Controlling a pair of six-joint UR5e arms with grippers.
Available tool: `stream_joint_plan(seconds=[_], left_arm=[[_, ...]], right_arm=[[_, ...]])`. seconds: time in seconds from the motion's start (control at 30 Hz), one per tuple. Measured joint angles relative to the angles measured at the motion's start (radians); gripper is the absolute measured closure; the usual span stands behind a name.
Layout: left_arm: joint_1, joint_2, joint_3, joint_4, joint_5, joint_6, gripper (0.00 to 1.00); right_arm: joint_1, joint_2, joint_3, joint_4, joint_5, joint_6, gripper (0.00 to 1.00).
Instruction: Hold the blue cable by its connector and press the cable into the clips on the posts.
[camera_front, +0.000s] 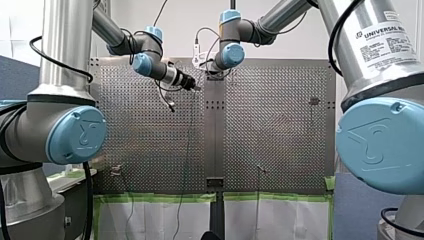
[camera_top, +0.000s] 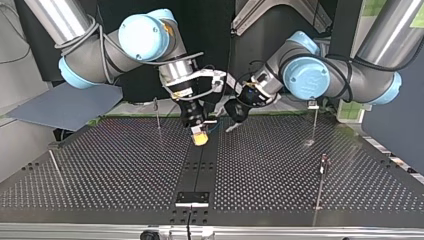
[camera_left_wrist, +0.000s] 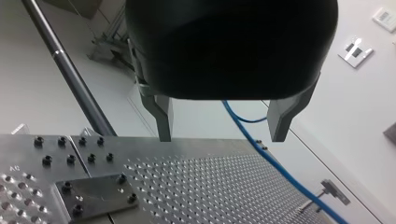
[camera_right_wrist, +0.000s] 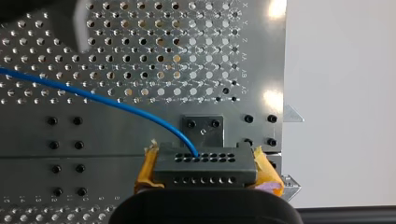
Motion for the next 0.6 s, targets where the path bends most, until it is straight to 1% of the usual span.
stream_joint_plan(seconds=[0.2,0.5,0.6], left_arm=[[-0.001,0.000,0.015,0.043,-0.001,-0.045,0.00],[-0.001,-0.002,0.018,0.109,-0.002,-0.117,0.00],[-0.006,-0.016,0.018,0.112,-0.002,-0.123,0.00]], right_arm=[[0.001,0.000,0.000,-0.002,-0.001,0.001,1.00],[0.001,0.000,-0.001,-0.004,-0.002,0.003,1.00],[0.001,-0.001,0.000,-0.003,-0.004,0.003,1.00]])
